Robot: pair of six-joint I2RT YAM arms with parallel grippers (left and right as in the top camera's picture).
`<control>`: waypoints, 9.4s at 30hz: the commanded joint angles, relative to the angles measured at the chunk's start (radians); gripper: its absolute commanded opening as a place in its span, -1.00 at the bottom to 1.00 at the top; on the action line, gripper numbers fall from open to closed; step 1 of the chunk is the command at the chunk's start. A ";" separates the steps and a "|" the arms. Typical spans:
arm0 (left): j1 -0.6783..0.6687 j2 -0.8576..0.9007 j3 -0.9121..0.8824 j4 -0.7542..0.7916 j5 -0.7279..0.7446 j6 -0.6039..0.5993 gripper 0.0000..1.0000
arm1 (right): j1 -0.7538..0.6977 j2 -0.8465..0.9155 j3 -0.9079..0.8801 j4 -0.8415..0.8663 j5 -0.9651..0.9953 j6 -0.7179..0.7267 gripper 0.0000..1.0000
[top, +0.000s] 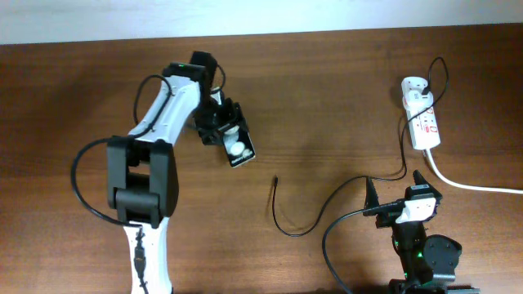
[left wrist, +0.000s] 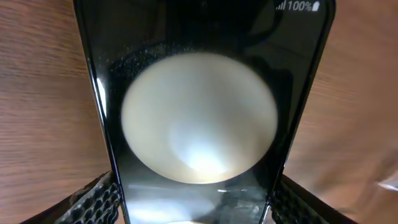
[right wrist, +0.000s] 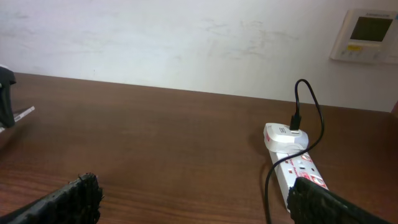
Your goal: Plug charger to phone and switch on socket
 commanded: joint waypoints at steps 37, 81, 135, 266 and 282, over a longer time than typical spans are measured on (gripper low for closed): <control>0.117 0.005 0.027 0.002 1.129 -0.429 -1.00 | 0.010 -0.008 -0.005 -0.005 -0.019 0.004 0.97; 0.103 0.005 0.027 0.153 0.990 -0.034 -1.00 | 0.010 -0.008 -0.005 0.078 -0.006 0.020 0.97; -0.240 0.005 0.027 1.148 0.663 -1.081 -1.00 | 0.260 1.446 1.121 -0.144 -0.114 0.237 0.64; 0.287 -0.078 0.027 1.297 1.041 -0.616 -1.00 | 0.323 1.446 1.120 0.089 -0.267 1.241 0.97; 0.318 -0.078 0.027 1.320 1.127 -0.496 -1.00 | 0.655 1.457 1.194 -0.763 0.112 0.874 0.97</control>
